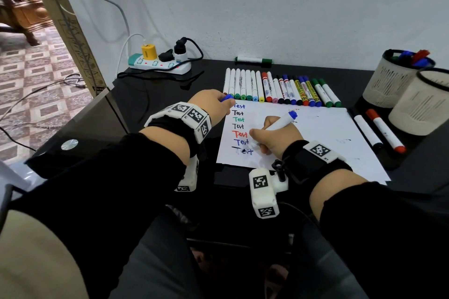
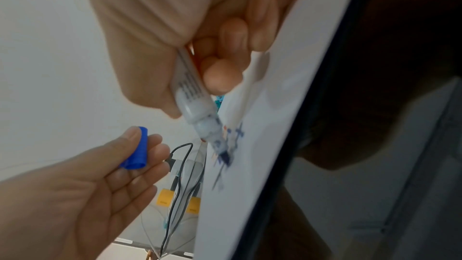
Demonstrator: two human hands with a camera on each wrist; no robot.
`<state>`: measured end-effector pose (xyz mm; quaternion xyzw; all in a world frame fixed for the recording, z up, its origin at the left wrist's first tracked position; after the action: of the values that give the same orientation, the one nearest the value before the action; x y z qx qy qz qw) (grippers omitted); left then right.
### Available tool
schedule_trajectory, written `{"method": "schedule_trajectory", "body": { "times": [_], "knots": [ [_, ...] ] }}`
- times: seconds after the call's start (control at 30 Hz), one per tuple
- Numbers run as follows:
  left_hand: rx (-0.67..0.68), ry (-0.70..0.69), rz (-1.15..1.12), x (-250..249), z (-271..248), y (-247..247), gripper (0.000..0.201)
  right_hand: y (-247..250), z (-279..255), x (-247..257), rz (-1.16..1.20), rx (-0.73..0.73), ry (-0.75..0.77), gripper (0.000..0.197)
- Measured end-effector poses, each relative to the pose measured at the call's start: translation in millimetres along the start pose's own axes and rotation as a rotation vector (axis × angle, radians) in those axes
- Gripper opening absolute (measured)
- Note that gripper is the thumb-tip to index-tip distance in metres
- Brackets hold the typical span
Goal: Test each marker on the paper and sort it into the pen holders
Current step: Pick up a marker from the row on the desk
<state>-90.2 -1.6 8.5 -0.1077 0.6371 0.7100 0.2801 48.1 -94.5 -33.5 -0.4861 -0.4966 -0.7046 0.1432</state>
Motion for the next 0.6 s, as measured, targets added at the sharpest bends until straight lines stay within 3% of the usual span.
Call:
{"method": "schedule_trajectory", "body": {
  "times": [0.3,0.6],
  "knots": [
    [-0.001,0.004,0.000,0.5,-0.1,-0.6,0.028,-2.2,0.2,1.9,-0.048,0.007,0.007,0.028],
    [-0.001,0.001,-0.016,0.7,0.1,-0.7,0.030,4.5,-0.8,-5.1,0.102,-0.035,-0.057,0.032]
  ]
}}
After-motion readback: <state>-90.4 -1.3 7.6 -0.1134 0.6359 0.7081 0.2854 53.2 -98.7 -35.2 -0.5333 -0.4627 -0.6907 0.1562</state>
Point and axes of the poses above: each hand's wrist, its own z-axis towards the middle knuckle, its own y-axis out of the back of the hand, x = y × z, the point moved 10 cm from there along z, towards the middle knuckle, and after that the axes turned 13 degrees about -x, right-handed, at the moved point
